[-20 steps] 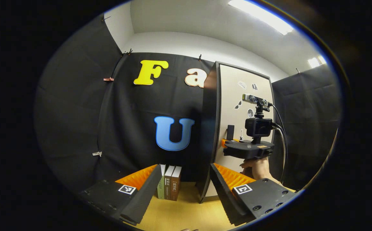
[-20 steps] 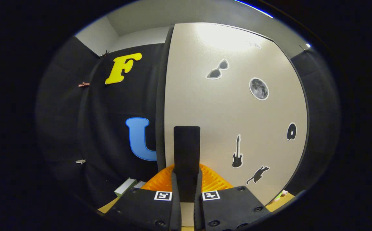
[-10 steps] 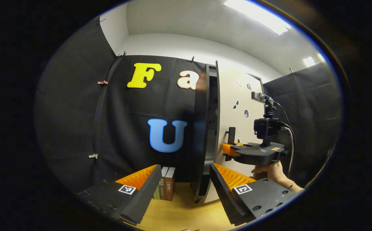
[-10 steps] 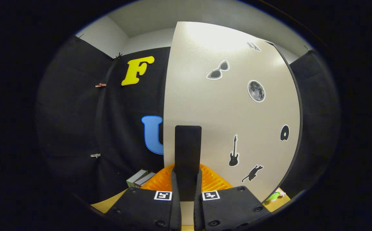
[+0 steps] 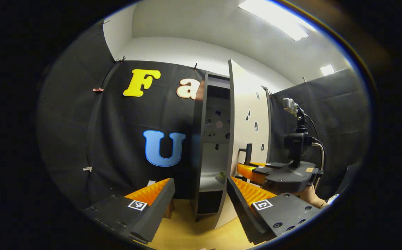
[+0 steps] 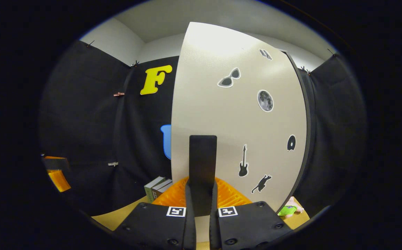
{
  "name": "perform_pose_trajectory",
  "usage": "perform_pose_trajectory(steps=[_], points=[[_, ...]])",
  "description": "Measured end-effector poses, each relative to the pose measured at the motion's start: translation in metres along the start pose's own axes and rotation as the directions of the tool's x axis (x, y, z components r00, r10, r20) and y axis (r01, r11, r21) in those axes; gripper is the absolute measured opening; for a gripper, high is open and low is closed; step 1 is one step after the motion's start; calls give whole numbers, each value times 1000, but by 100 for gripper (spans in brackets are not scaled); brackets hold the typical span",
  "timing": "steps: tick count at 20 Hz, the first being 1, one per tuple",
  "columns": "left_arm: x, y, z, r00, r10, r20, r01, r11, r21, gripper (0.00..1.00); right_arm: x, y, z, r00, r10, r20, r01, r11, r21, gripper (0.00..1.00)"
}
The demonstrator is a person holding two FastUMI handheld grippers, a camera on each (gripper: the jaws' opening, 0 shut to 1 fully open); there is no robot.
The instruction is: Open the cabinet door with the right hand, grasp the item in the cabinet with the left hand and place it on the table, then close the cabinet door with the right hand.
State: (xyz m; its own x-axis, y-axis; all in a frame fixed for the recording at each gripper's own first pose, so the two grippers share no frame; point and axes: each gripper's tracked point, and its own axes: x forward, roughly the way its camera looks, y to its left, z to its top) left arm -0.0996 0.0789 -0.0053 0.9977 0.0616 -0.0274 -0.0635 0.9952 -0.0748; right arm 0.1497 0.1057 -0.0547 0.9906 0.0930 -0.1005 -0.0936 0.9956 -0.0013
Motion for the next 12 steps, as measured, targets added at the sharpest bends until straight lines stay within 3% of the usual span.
perform_pose_trajectory(steps=[8,12], points=[[16,-54,1,994,-109,1,109,994,-3,94,-31,-12,3,1000,30,-7,-30,999,17,19],[28,-85,2,983,-181,3,181,983,-15,94,-40,-23,2,1000,8,-10,-7,1000,24,18]])
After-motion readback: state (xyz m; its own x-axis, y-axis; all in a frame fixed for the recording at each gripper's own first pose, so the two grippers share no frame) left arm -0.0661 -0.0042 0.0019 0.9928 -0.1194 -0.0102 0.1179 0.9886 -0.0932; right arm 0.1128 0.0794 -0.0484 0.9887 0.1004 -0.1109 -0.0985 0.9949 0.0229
